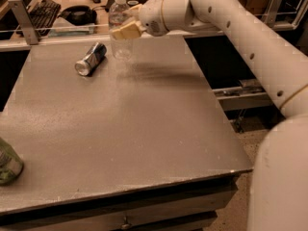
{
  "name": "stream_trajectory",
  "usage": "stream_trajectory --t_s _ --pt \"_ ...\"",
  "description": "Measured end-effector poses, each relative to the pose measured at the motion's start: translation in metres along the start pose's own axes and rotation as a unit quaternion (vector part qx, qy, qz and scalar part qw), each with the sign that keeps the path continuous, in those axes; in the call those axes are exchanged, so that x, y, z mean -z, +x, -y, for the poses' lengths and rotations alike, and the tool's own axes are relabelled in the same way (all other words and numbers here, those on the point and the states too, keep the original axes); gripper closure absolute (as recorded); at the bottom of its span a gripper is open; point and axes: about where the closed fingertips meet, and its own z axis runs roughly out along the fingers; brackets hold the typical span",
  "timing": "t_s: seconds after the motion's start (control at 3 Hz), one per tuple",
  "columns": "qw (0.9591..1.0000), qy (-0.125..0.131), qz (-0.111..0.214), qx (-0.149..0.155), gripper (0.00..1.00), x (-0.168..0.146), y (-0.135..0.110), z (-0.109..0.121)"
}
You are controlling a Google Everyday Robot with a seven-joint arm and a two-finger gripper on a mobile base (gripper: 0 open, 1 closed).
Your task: Move water bottle near redbull can
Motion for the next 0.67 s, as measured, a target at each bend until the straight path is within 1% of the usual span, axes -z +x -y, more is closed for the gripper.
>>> stream_trajectory --t_s 0.33,0.67 --pt "0.9992 -0.035 0.009 -0.020 1.00 -0.036 -0.001 0.001" --pt "0.9980 -0.055 0.003 -0.031 1.00 -0.053 0.003 -0.002"
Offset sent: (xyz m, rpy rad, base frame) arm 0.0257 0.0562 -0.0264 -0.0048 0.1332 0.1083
